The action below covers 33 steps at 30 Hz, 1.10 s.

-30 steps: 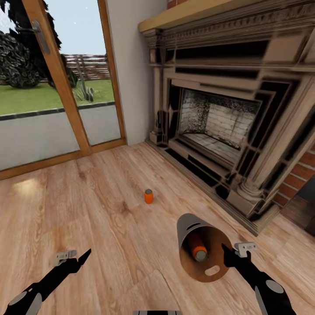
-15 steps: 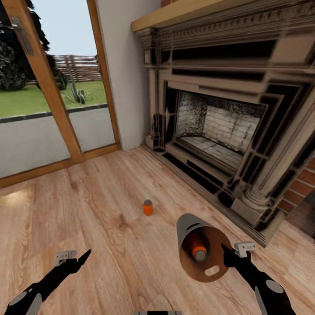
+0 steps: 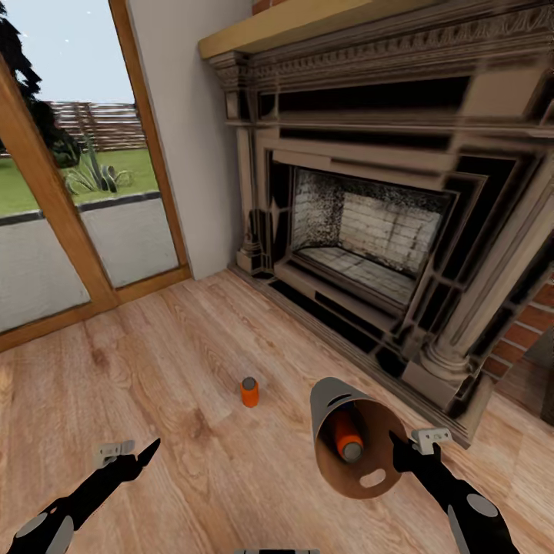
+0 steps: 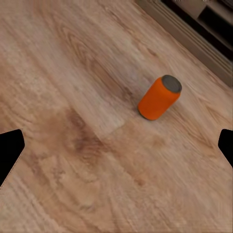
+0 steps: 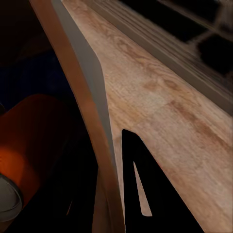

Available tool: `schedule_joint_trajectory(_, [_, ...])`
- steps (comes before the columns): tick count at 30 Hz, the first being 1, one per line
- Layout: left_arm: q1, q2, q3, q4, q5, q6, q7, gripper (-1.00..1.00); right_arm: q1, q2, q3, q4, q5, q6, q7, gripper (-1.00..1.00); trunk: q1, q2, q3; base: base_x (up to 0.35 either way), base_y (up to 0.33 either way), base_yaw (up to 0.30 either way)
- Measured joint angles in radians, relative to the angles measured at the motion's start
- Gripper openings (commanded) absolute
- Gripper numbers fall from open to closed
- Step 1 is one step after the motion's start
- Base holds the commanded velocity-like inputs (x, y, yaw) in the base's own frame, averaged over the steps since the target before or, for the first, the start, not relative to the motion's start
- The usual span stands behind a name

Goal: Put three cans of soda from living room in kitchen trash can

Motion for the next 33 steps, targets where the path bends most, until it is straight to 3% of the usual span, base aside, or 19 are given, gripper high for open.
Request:
schedule_joint_trajectory(14, [0.0, 0.0, 0.0, 0.0, 0.0, 0.0, 0.0, 1.0, 0.0, 0.003, 0.011, 0.004, 0.0, 0.002, 0.001, -1.0, 0.0, 0.0, 0.004, 0.232, 0.111, -0.058])
schedule_joint_trajectory(33, [-0.001, 0.0, -0.001, 0.0, -0.003, 0.003, -0.001, 1.0, 0.0, 0.008, 0.005, 0.004, -0.002, 0.001, 0.001, -1.0, 0.0, 0.0, 0.023, 0.072, 0.063, -0.196])
